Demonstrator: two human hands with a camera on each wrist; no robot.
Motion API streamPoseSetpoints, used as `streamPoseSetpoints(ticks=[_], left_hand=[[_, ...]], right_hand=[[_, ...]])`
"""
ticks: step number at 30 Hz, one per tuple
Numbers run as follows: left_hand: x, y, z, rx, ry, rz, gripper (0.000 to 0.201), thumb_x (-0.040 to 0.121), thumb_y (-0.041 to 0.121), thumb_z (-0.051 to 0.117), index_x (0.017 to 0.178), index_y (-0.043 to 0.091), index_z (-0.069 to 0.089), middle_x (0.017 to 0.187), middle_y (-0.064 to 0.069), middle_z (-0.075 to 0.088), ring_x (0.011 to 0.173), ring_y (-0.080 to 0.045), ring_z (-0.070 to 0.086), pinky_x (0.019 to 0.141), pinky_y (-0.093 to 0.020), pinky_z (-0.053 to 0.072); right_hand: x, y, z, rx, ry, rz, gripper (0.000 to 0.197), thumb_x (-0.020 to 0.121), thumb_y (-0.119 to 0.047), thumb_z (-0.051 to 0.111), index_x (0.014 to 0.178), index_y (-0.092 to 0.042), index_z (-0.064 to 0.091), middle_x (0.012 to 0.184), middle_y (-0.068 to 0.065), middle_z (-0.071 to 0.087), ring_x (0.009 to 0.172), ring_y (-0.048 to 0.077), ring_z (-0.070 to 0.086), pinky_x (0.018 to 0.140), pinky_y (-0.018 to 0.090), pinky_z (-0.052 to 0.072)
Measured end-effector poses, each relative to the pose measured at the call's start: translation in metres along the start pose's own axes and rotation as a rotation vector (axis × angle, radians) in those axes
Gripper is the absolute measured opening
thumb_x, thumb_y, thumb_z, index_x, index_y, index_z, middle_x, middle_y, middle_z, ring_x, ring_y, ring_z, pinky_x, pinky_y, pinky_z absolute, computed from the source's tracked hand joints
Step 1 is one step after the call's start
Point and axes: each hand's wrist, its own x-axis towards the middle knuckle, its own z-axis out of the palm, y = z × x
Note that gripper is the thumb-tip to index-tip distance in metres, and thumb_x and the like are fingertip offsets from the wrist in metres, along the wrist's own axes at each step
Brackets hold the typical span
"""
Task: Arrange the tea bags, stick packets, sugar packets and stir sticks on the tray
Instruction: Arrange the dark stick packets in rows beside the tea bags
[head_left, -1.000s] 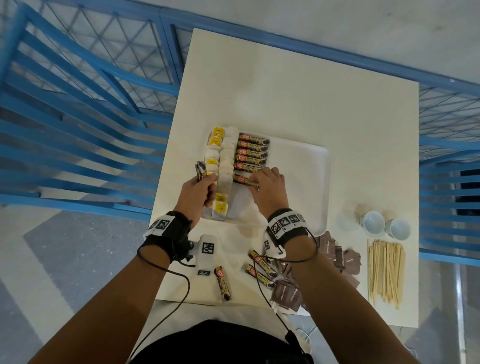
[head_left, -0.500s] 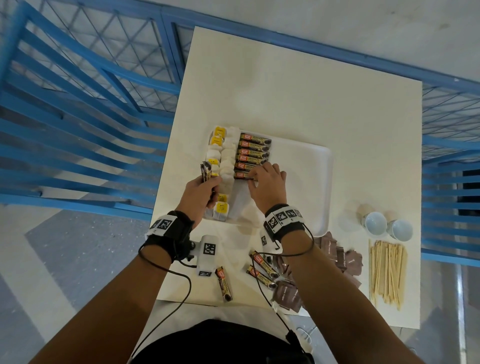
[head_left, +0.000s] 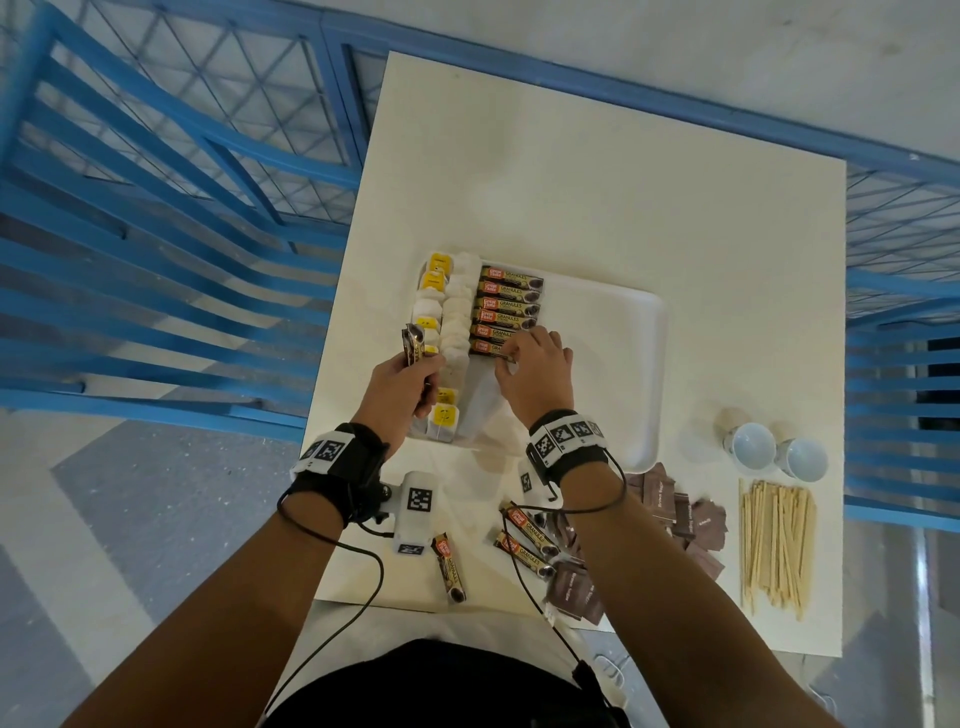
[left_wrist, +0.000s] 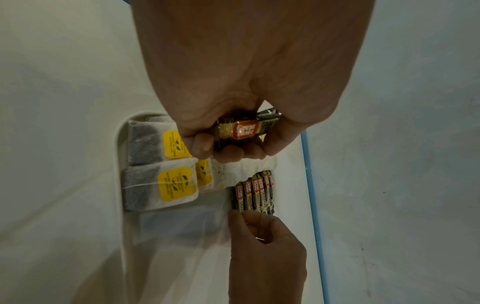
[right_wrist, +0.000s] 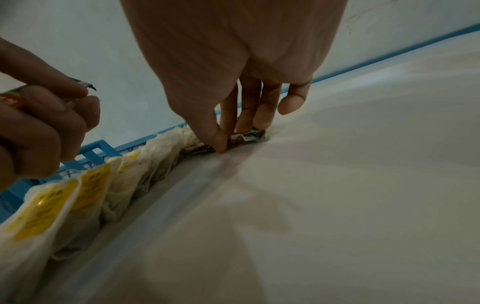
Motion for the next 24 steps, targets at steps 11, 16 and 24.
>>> streamPoseSetpoints(ticks=[11,16,24], left_hand=[[-0.004,0.002,0.002,-0.039,-0.051,-0.023,0.017,0.097,0.004,0.054,0.104,0.006,0.07,0.073,-0.005,0.059,0.062,-0.019,0.053,0.054,-0.029,0.04],[-0.007,0.001,0.004,-0.035,-0.123,-0.028,0.021,0.098,0.003,0.052,0.11,0.003,0.069,0.078,-0.007,0.064,0.066,-0.022,0.057,0.054,-0.029,0.044],[-0.009,0.0,0.008,-0.021,-0.205,0.011,0.018,0.103,0.006,0.055,0.113,0.004,0.069,0.102,-0.011,0.07,0.075,-0.021,0.071,0.064,-0.03,0.059]], right_hand=[[0.001,-0.001,0.0,0.009,0.029,-0.017,0.007,0.086,-0.019,0.067,0.092,-0.015,0.064,0.1,0.003,0.058,0.094,0.024,0.051,0.085,0.042,0.045],[0.0,-0.002,-0.002,0.013,0.041,-0.024,0.01,0.085,-0.02,0.067,0.093,-0.015,0.063,0.101,0.003,0.057,0.094,0.025,0.052,0.085,0.044,0.045],[-0.004,-0.018,-0.02,0.343,0.05,-0.075,0.009,0.09,-0.015,0.064,0.098,-0.017,0.067,0.094,-0.008,0.062,0.086,0.011,0.056,0.082,0.031,0.05]])
